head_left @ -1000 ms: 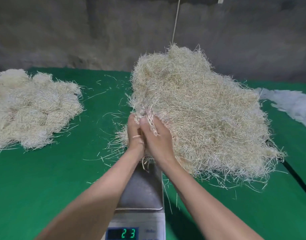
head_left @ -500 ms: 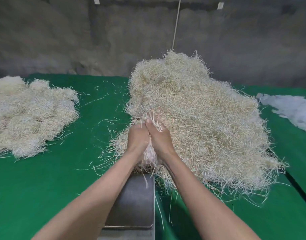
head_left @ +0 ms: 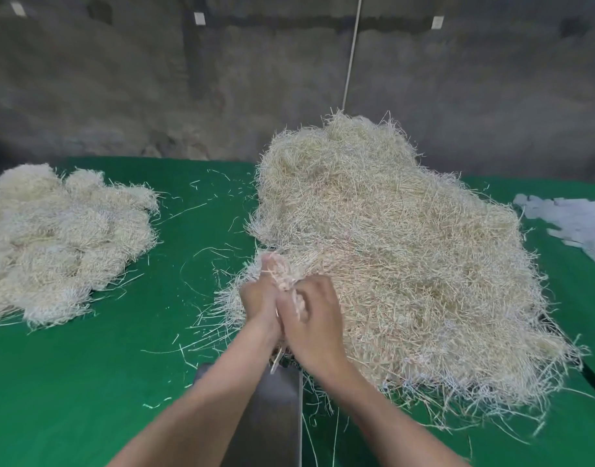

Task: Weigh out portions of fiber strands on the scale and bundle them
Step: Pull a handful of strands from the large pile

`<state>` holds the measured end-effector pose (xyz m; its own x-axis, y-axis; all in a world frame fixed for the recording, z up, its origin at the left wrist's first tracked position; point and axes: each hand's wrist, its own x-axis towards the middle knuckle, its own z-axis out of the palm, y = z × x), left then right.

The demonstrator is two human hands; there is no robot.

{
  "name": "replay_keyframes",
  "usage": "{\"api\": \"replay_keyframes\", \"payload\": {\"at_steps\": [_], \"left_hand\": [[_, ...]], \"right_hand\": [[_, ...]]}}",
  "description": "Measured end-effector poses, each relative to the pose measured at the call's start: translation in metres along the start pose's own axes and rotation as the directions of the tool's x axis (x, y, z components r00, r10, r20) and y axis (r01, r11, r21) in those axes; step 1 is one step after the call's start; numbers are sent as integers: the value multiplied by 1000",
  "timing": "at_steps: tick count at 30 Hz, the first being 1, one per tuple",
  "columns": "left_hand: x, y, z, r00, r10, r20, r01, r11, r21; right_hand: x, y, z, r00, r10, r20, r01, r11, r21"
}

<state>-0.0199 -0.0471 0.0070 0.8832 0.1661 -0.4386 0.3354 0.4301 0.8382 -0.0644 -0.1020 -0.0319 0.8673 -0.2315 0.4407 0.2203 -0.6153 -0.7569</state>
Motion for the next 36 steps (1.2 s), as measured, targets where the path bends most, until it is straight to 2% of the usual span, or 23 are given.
{"api": "replay_keyframes", "payload": {"at_steps": [1, 2, 4, 5, 7, 9, 11, 13, 14, 16, 18, 20, 21, 22, 24, 27, 29, 30, 31, 33, 34, 36], "left_hand": [[-4, -5, 0, 1000, 10, 20, -11, 999, 31], [-8, -14, -1, 998, 5, 64, -11, 996, 93], [-20, -23, 1, 994, -51, 101, 29, 978, 209], [-19, -19, 2, 992, -53, 118, 25, 974, 227], [-12, -2, 4, 990, 55, 126, -81, 973, 215], [-11, 3, 3, 994, 66, 87, -78, 986, 149], [-20, -3, 3, 994, -9, 107, -15, 977, 214], [-27, -7, 3, 990, -44, 135, 5, 961, 275], [-26, -3, 3, 985, -29, 170, -12, 972, 236], [-15, 3, 0, 981, 37, 188, -66, 986, 152], [-10, 5, -6, 987, 36, 156, -62, 985, 163], [-15, 1, -5, 984, -25, 175, -29, 953, 301], [-18, -1, -4, 989, -39, 142, -15, 932, 362], [-18, -1, -3, 995, -19, 101, -22, 920, 392], [-13, 6, -1, 991, 74, 115, -114, 915, 388], [1, 19, -5, 982, 120, 145, -165, 918, 361], [11, 30, -8, 992, 91, 90, -114, 947, 300], [12, 34, -10, 993, 85, 80, -103, 959, 262], [12, 35, -11, 991, 92, 102, -114, 964, 240], [-2, 32, -3, 961, 143, 235, -208, 936, 283], [-10, 26, 6, 941, 128, 312, -228, 923, 310], [-24, 19, 19, 920, -6, 392, -112, 954, 277]], "right_hand": [[8, 1, 0, 1000, -13, 14, 13, 999, -51], [21, 4, -6, 999, 43, 13, -42, 998, -52], [45, 6, -23, 980, 197, -39, -191, 974, 118], [47, 7, -23, 973, 215, -82, -198, 963, 180], [31, -6, -9, 984, 91, -154, -79, 994, 81], [22, -12, -1, 992, 23, -124, -22, 1000, 8], [37, -4, -13, 987, 134, -86, -127, 988, 85], [47, 3, -23, 970, 202, -134, -174, 966, 192], [41, -2, -21, 967, 179, -180, -146, 972, 182], [18, -20, -1, 973, 60, -225, -48, 997, 57], [12, -26, 6, 984, 69, -164, -57, 996, 74], [27, -12, -5, 975, 186, -124, -156, 963, 222], [34, -7, -14, 964, 238, -118, -202, 944, 260], [36, -4, -20, 960, 257, -108, -222, 939, 263], [36, -8, -25, 967, 250, -44, -219, 910, 353], [46, -9, -40, 925, 267, 271, -376, 745, 550], [52, -6, -63, 866, 255, 429, -456, 756, 470], [54, -3, -69, 863, 274, 424, -458, 779, 429], [54, -1, -72, 883, 307, 356, -443, 796, 413], [53, -6, -67, 927, 298, 227, -371, 820, 436], [52, -14, -61, 941, 244, 236, -327, 837, 438], [53, -26, -48, 930, 154, 335, -280, 886, 369]]}}
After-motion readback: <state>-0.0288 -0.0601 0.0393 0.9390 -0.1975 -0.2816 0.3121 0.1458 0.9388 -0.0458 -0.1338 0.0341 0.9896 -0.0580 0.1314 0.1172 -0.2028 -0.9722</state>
